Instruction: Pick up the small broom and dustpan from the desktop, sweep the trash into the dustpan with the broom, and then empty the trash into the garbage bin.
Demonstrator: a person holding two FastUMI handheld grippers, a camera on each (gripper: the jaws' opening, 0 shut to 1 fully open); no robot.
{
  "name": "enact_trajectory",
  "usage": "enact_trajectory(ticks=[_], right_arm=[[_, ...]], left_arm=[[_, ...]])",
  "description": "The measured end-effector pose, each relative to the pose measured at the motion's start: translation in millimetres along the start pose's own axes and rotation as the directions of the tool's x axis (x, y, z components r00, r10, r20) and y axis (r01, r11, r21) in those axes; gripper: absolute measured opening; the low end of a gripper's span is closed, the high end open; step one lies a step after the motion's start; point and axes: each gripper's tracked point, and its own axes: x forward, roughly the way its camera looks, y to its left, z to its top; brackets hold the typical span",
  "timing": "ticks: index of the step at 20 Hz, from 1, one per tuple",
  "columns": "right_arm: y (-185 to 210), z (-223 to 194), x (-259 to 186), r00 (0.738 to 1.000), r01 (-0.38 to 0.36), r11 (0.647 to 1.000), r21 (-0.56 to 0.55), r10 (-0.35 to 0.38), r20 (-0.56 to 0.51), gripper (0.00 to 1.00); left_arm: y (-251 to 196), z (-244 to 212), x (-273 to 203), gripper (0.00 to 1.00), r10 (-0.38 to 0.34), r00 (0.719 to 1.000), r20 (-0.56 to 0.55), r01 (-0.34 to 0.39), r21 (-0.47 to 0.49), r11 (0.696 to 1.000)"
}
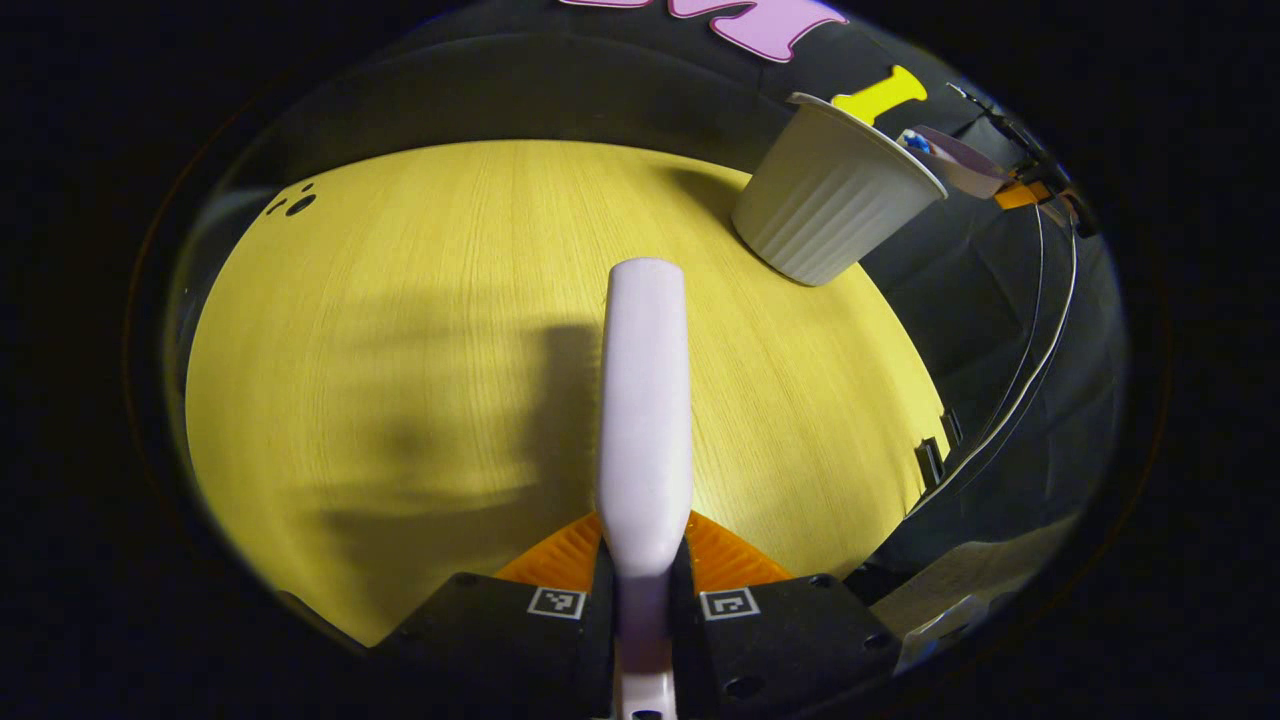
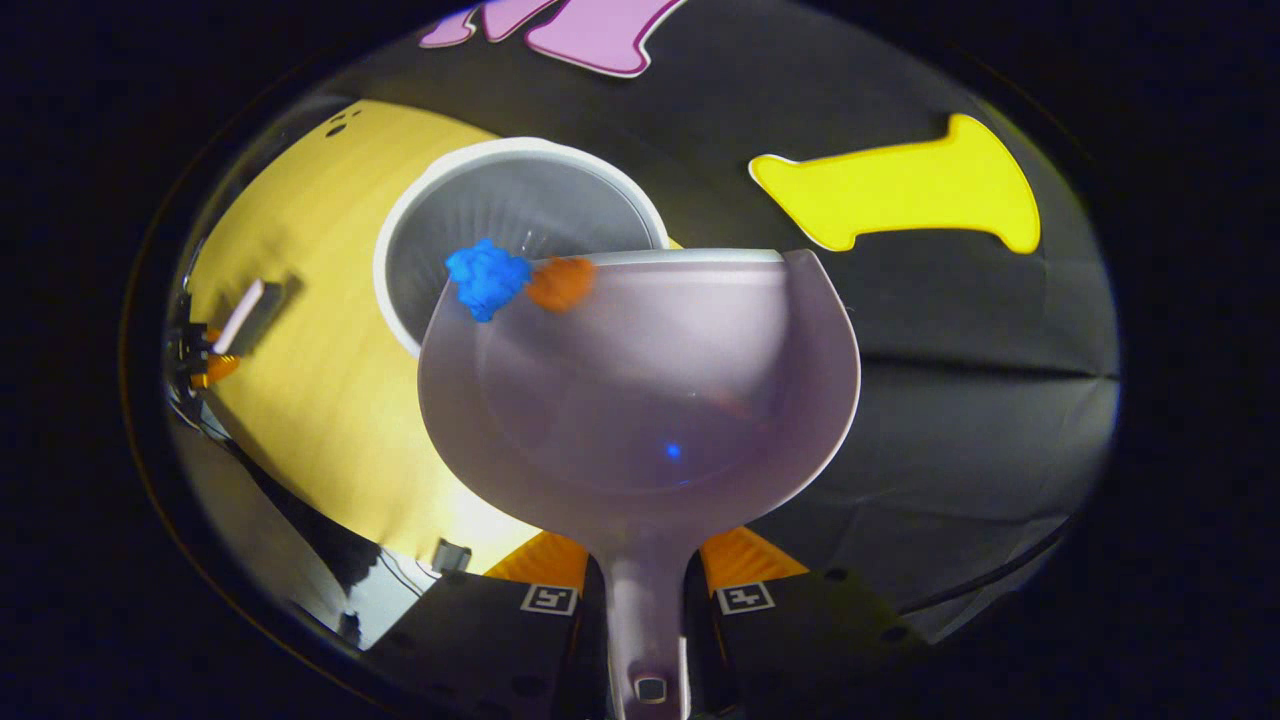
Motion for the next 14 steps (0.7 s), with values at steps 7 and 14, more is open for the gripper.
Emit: enact_trajectory(ticks=[7,14], right_arm=[[7,11,5,1.000,-0.009,0.999,-0.043,0.008,-0.023,0.35],[1,15,0,0.998,-0.032,0.999,0.031,0.030,0.060,0.36]], left_arm=[[9,0,0,0.26,0.014,1.000,-0.002,-0.014,-0.007,1.000],[5,3,1,0.27,0.029,1.000,-0.009,-0.029,0.014,0.999]])
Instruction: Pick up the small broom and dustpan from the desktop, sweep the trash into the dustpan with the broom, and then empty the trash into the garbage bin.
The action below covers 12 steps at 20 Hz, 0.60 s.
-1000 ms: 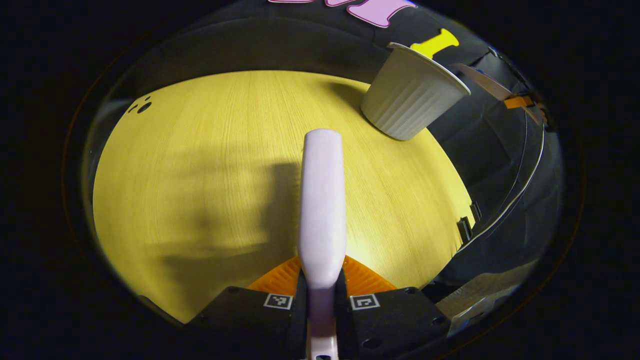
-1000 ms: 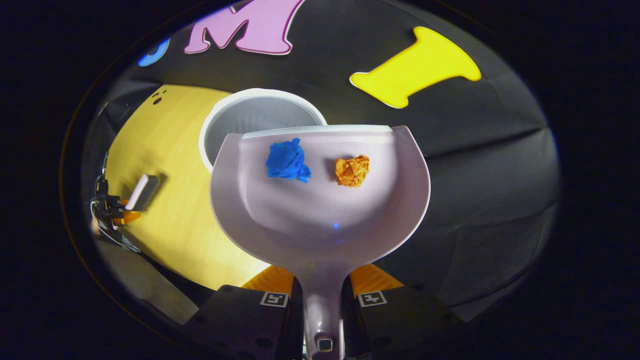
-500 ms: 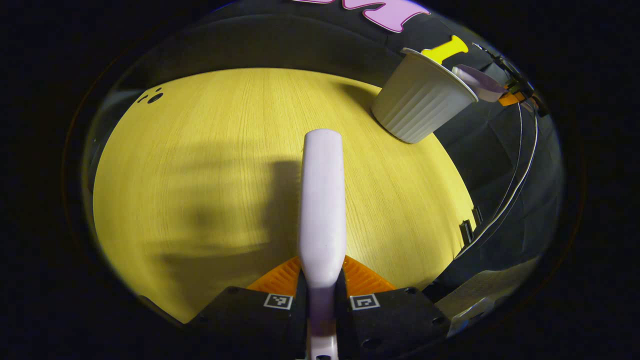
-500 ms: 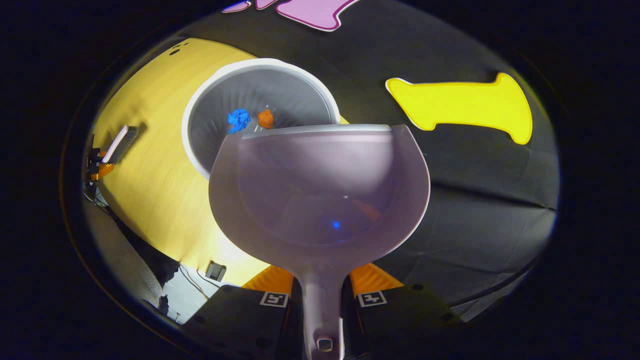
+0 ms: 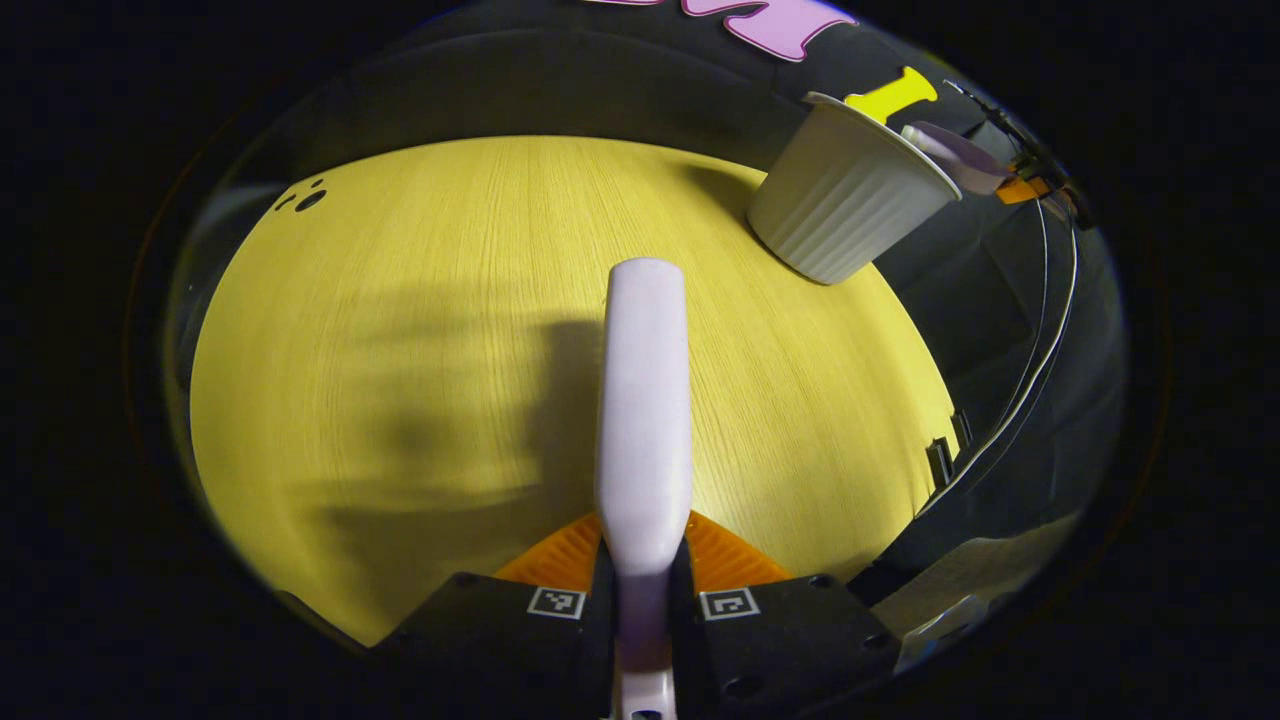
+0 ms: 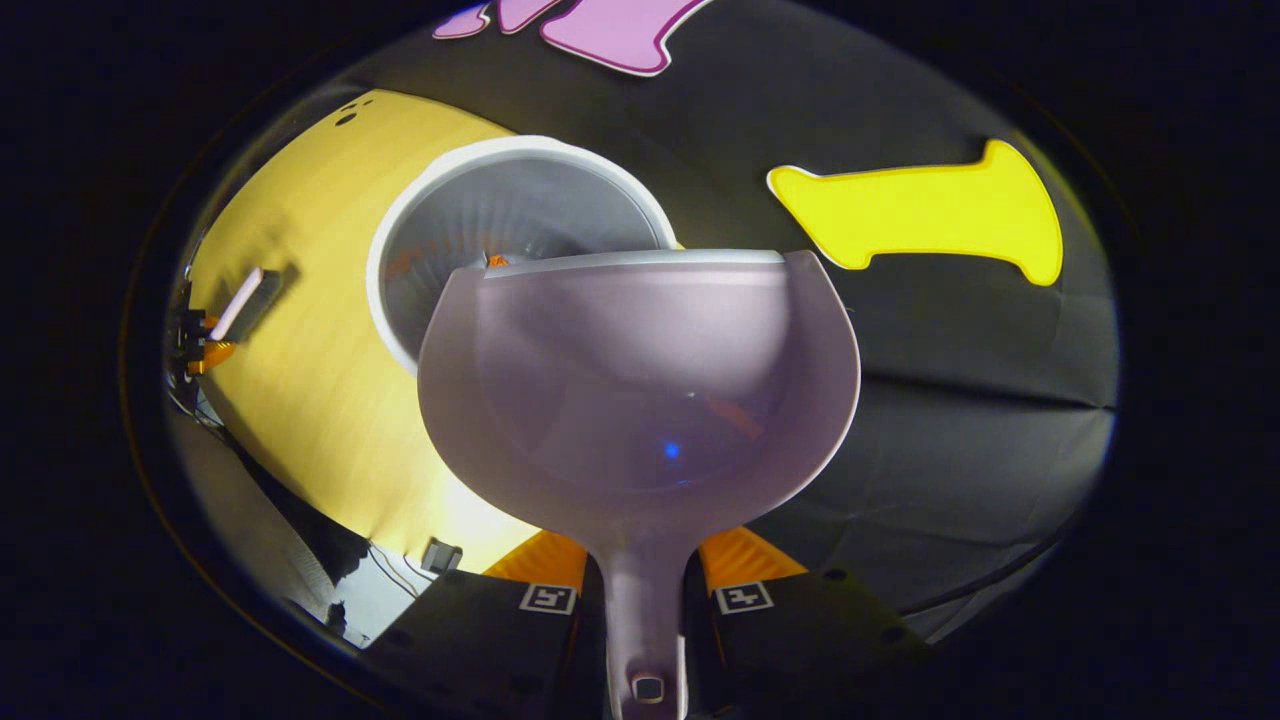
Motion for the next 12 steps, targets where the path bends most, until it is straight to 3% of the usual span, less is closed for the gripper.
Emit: enact_trajectory(ticks=[2,5,6,12], right_arm=[[2,-2,-8,0.999,-0.020,0.999,0.045,0.018,0.042,0.31],[8,-4,-26,0.990,-0.055,0.993,0.106,0.041,0.133,0.35],[11,-4,-35,0.985,-0.062,0.991,0.117,0.042,0.169,0.31],[58,-9,-87,0.929,-0.154,0.978,0.142,0.095,0.358,0.35]], left_arm=[[-2,0,0,0.26,0.009,1.000,0.000,-0.009,0.008,1.000],[-4,1,-1,0.27,0.022,1.000,0.001,-0.022,0.013,1.000],[-5,2,-2,0.27,0.025,1.000,0.000,-0.025,0.014,1.000],[-9,3,-3,0.27,0.046,0.999,-0.004,-0.046,0.024,0.999]])
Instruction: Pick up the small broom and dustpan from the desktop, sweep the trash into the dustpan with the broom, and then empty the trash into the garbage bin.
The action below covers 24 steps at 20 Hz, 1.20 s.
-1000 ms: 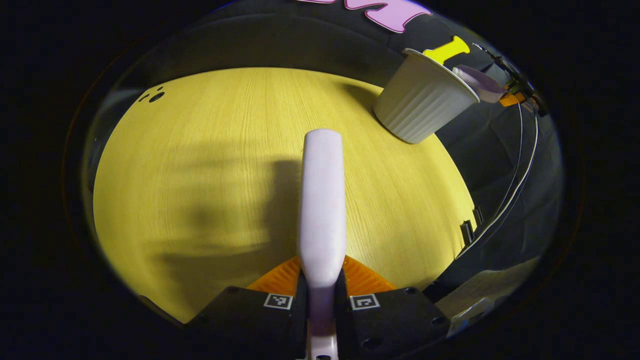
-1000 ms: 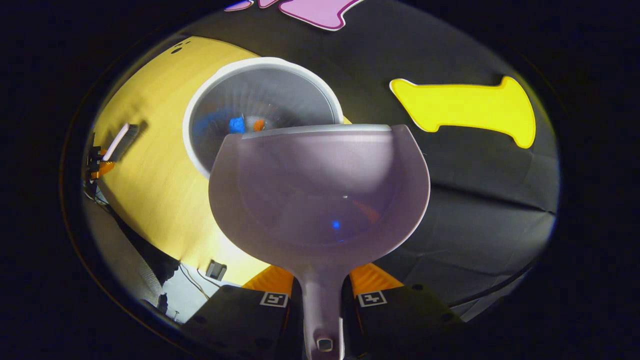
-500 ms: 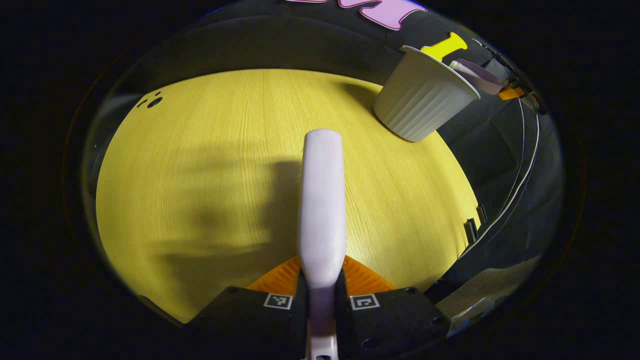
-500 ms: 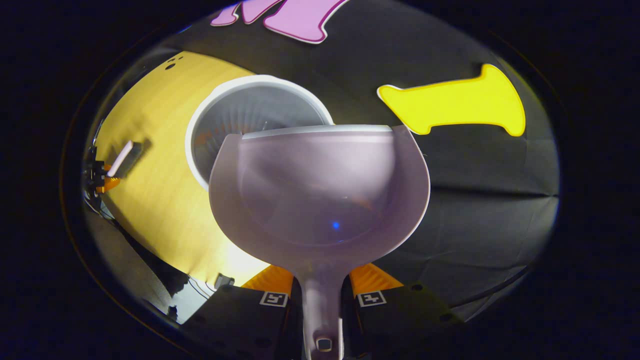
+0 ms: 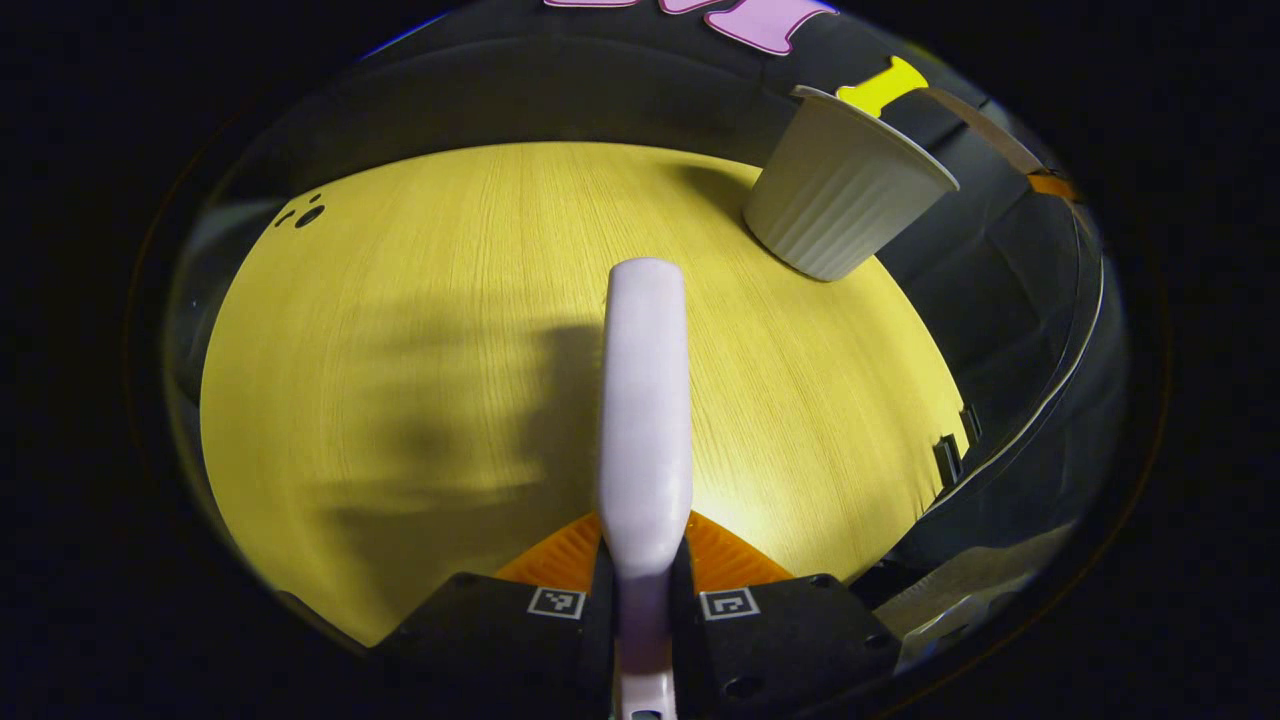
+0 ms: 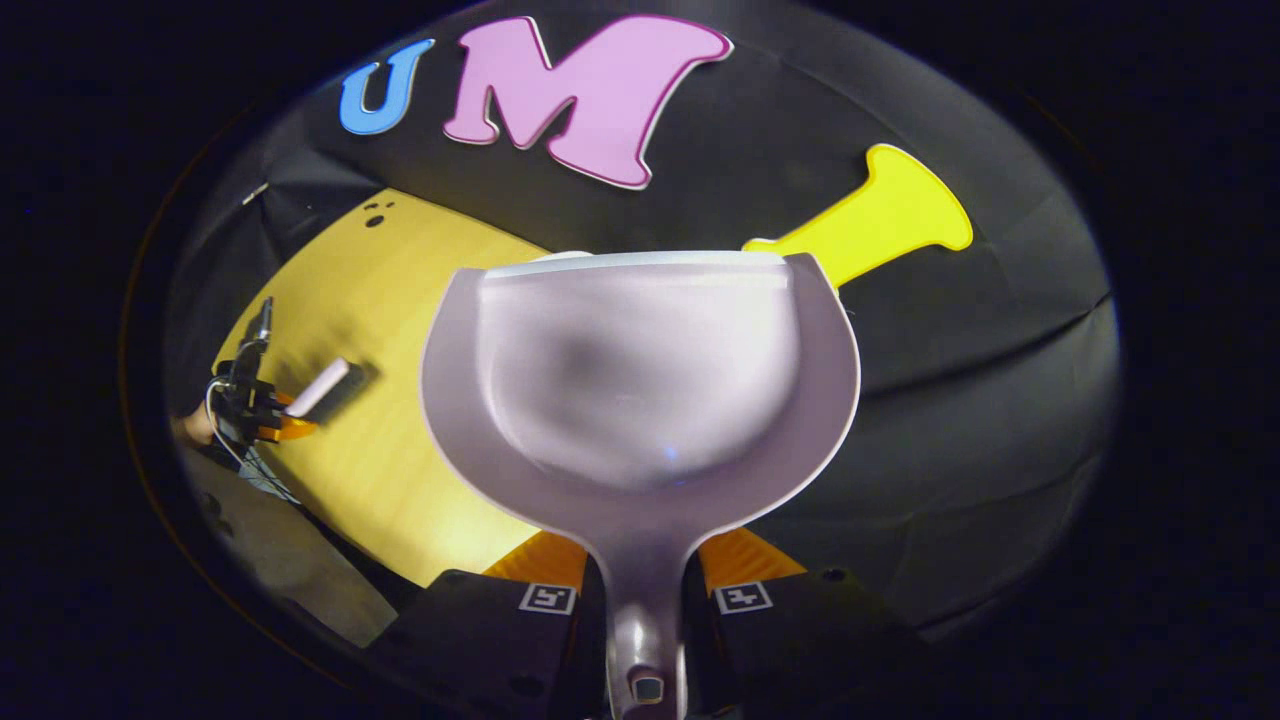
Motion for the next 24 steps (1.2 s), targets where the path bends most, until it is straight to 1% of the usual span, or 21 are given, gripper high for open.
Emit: enact_trajectory(ticks=[1,2,4,7,11,13,14,18,19,20,21,24], right_arm=[[13,-2,-5,1.000,-0.017,1.000,0.006,0.017,0.021,0.40],[28,-5,-8,0.999,-0.038,0.999,0.010,0.037,0.037,0.35],[54,-13,-12,0.995,-0.079,0.997,0.011,0.078,0.062,0.35],[98,-31,-8,0.987,-0.151,0.989,0.004,0.150,0.058,0.35],[155,-64,15,0.972,-0.236,0.972,0.010,0.236,0.019,0.36],[184,-83,32,0.958,-0.287,0.957,0.047,0.287,0.000,0.35],[199,-92,42,0.950,-0.310,0.949,0.064,0.311,-0.013,0.35],[235,-129,90,0.939,-0.328,0.939,0.102,0.336,-0.074,0.36],[242,-136,101,0.936,-0.329,0.938,0.110,0.339,-0.090,0.31],[247,-145,113,0.937,-0.325,0.939,0.114,0.336,-0.099,0.40],[252,-154,122,0.936,-0.319,0.940,0.119,0.332,-0.116,0.35],[266,-179,146,0.927,-0.318,0.938,0.141,0.338,-0.163,0.36]], left_arm=[[-1,0,0,0.27,0.004,1.000,-0.001,-0.004,0.003,1.000],[-2,0,-1,0.27,0.008,1.000,-0.002,-0.008,0.004,1.000],[-3,0,-2,0.27,0.016,1.000,-0.003,-0.016,0.006,1.000],[-4,-1,-4,0.27,0.029,1.000,0.000,-0.029,0.010,1.000],[2,-3,-11,0.28,0.056,0.998,0.007,-0.056,0.013,0.998],[4,-4,-13,0.28,0.069,0.998,0.012,-0.069,0.010,0.998],[3,-4,-13,0.26,0.076,0.997,0.014,-0.076,0.008,0.997],[9,-5,-11,0.28,0.115,0.993,0.013,-0.115,0.031,0.993],[11,-5,-11,0.28,0.125,0.992,0.010,-0.126,0.041,0.991],[14,-5,-10,0.26,0.137,0.991,0.009,-0.137,0.053,0.989],[17,-7,-9,0.28,0.150,0.989,0.006,-0.150,0.066,0.986],[23,-9,-6,0.28,0.184,0.983,-0.007,-0.183,0.105,0.978]])
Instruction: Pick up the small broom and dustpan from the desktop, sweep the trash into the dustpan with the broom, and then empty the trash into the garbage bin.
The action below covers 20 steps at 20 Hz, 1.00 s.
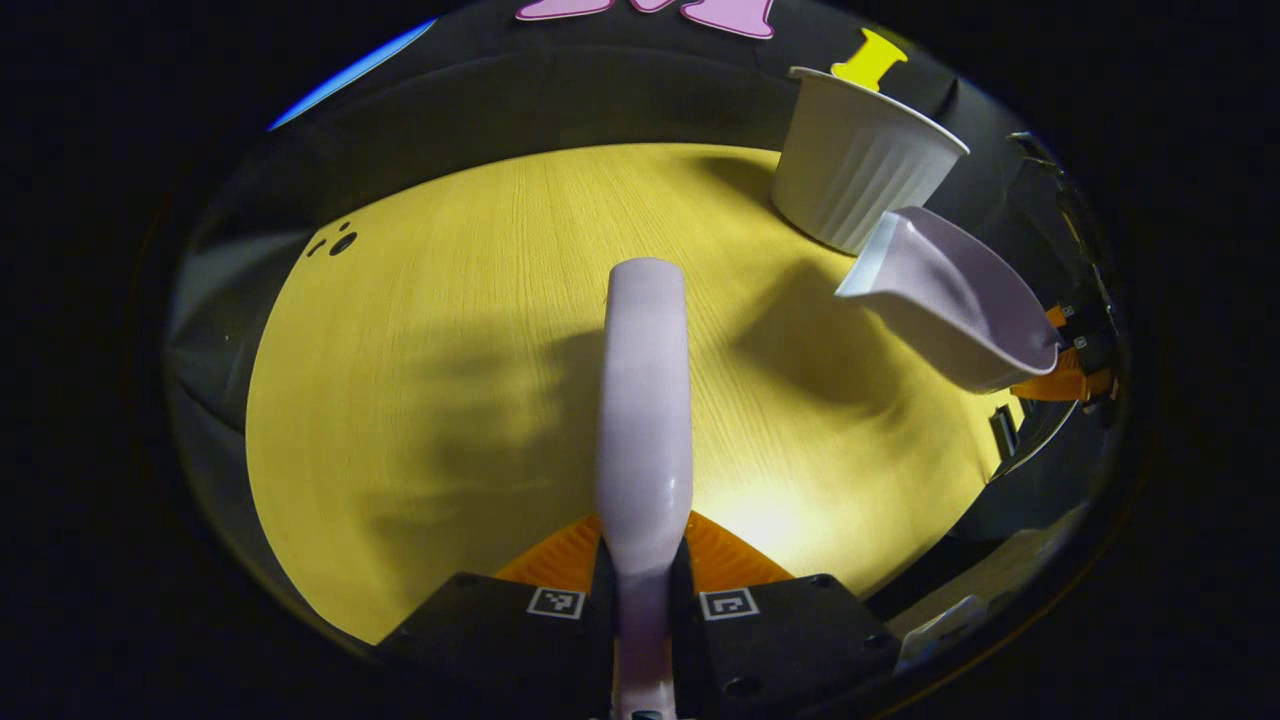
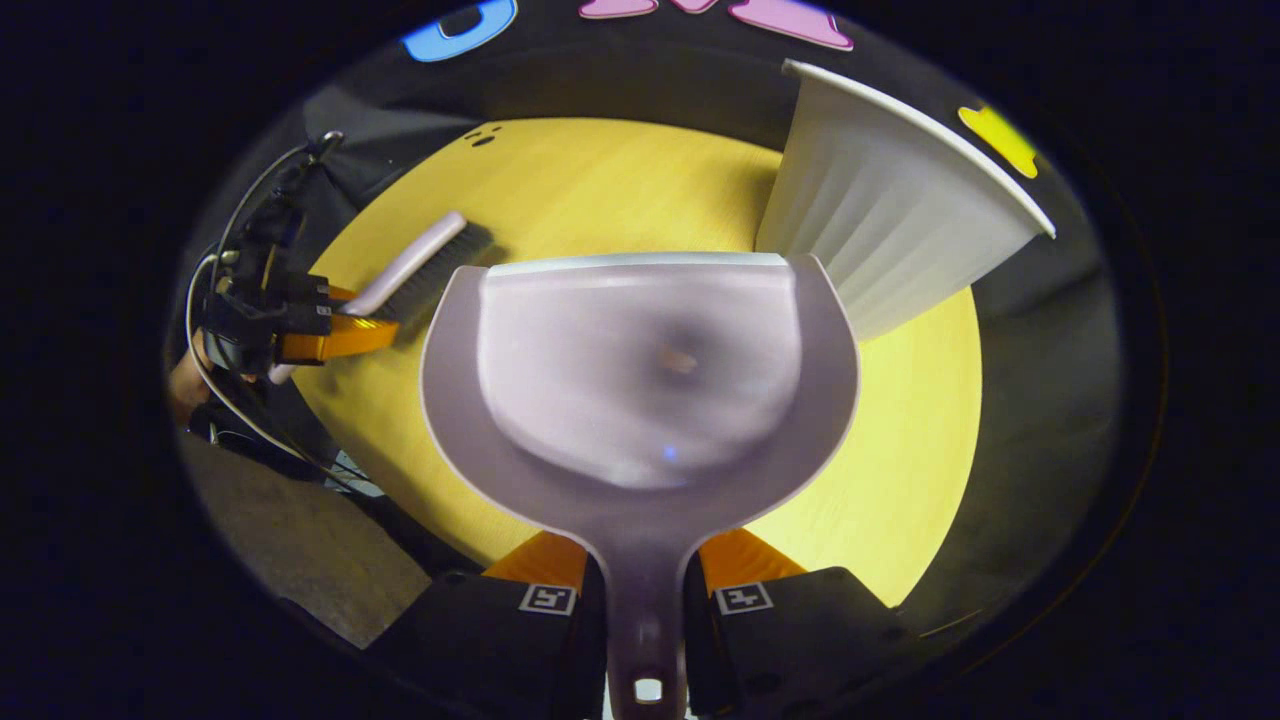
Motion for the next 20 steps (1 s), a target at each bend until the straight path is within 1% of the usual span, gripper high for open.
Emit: enact_trajectory(ticks=[4,5,7,8,9,10,11,12,13,14,15,16,18,19,20], right_arm=[[-2,-17,26,0.999,0.007,0.999,0.032,-0.006,-0.036,0.35],[-4,-20,29,0.999,0.011,0.999,0.038,-0.010,-0.039,0.36],[-4,-27,36,0.999,0.020,0.999,0.045,-0.018,-0.049,0.36],[-4,-29,39,0.998,0.024,0.999,0.048,-0.021,-0.055,0.36],[-3,-30,43,0.998,0.025,0.999,0.047,-0.022,-0.059,0.41],[-4,-30,45,0.998,0.024,0.999,0.045,-0.022,-0.061,0.36],[-3,-30,47,0.998,0.021,0.999,0.038,-0.018,-0.065,0.37],[-2,-30,46,0.998,0.014,0.999,0.032,-0.012,-0.062,0.33],[-1,-28,45,0.999,0.007,0.999,0.035,-0.005,-0.047,0.37],[1,-28,43,0.999,-0.004,0.999,0.042,0.006,-0.043,0.39],[4,-26,40,0.999,-0.014,0.999,0.050,0.016,-0.032,0.41],[5,-23,36,0.999,-0.018,0.998,0.057,0.019,-0.026,0.38],[6,-20,27,1.000,-0.020,0.998,0.055,0.021,-0.010,0.44],[5,-20,21,1.000,-0.023,0.998,0.057,0.024,-0.001,0.41],[7,-18,13,0.999,-0.034,0.997,0.062,0.033,0.015,0.41]], left_arm=[[2,-3,16,0.27,0.032,0.999,-0.031,-0.031,0.033,0.999],[1,-5,17,0.29,0.035,0.999,-0.038,-0.034,0.034,0.999],[3,-11,21,0.27,0.045,0.998,-0.053,-0.043,0.035,0.998],[4,-12,22,0.28,0.051,0.997,-0.059,-0.049,0.033,0.998],[6,-12,22,0.30,0.056,0.997,-0.061,-0.054,0.030,0.998],[6,-11,22,0.29,0.061,0.997,-0.055,-0.059,0.029,0.998],[7,-12,21,0.31,0.067,0.996,-0.054,-0.066,0.031,0.997],[7,-10,19,0.30,0.073,0.996,-0.052,-0.072,0.033,0.997],[5,-9,18,0.29,0.078,0.996,-0.050,-0.076,0.034,0.997],[4,-11,16,0.28,0.083,0.995,-0.047,-0.081,0.034,0.996],[5,-13,12,0.30,0.090,0.995,-0.043,-0.089,0.036,0.995],[4,-15,4,0.29,0.099,0.994,-0.038,-0.098,0.040,0.994],[4,-12,-6,0.30,0.116,0.993,-0.021,-0.115,0.057,0.992],[4,-10,-9,0.30,0.120,0.993,-0.016,-0.118,0.064,0.991],[3,-9,-12,0.30,0.123,0.992,-0.012,-0.121,0.069,0.990]])
